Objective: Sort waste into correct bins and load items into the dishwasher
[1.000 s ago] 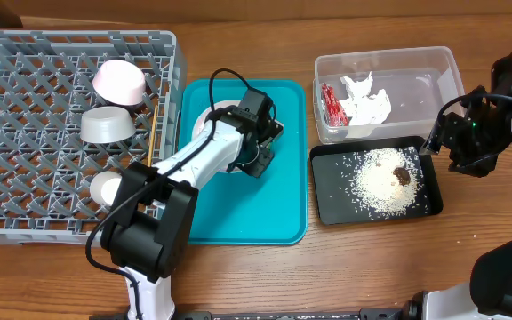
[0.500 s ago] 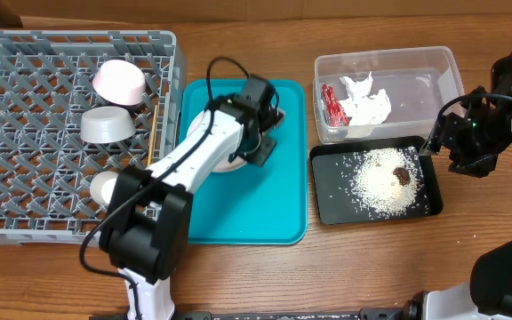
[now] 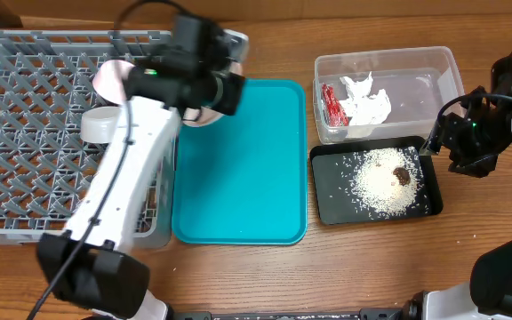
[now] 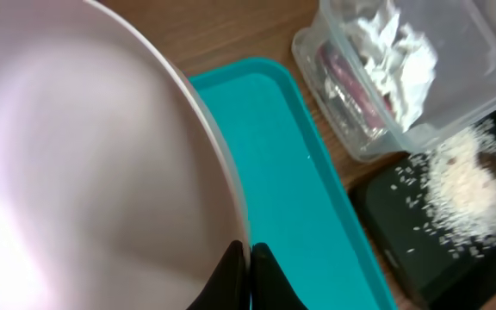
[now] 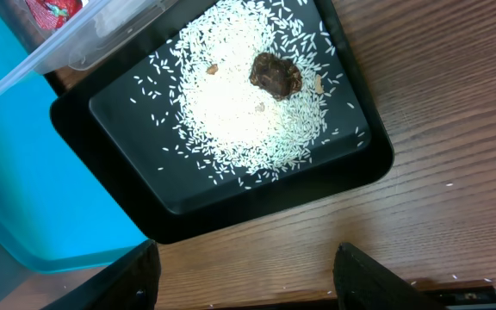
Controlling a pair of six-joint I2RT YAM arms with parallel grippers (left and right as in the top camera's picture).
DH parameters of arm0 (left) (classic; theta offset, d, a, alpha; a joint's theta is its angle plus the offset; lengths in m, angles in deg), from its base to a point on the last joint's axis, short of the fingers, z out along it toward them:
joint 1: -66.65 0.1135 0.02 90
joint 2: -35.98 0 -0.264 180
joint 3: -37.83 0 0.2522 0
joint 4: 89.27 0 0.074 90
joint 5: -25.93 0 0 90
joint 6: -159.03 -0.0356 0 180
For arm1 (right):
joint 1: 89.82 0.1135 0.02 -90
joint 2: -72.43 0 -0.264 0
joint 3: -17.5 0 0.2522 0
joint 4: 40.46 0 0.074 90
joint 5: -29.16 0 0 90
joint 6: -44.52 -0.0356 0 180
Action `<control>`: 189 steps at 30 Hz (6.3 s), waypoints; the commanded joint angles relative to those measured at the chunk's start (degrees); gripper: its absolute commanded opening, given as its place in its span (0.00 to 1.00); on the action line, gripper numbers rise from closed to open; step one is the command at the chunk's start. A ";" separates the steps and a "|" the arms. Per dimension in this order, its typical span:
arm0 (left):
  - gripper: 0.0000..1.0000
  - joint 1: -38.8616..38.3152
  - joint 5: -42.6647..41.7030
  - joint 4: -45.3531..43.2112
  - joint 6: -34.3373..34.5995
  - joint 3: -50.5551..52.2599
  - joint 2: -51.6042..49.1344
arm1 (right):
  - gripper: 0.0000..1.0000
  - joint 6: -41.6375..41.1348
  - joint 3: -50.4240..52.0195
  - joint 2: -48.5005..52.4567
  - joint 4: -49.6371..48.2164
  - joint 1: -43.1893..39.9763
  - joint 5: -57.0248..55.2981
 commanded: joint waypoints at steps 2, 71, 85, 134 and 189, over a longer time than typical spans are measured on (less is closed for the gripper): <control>0.04 7.41 -17.90 0.13 0.46 -1.09 0.79 | 0.66 0.02 -0.39 -1.20 -0.17 0.11 0.09; 1.00 15.67 15.37 26.69 11.21 -0.55 4.61 | 1.00 0.24 -0.39 -1.14 -25.00 21.64 0.24; 1.00 15.56 14.78 31.30 10.82 3.78 11.76 | 1.00 0.13 2.54 -8.50 -20.79 21.77 -2.51; 1.00 15.58 13.31 5.46 9.64 44.83 60.98 | 1.00 1.99 34.25 -57.64 -25.73 21.77 -10.54; 1.00 15.58 13.31 5.46 9.64 44.83 60.98 | 1.00 3.06 91.38 -96.13 -85.77 19.98 -11.30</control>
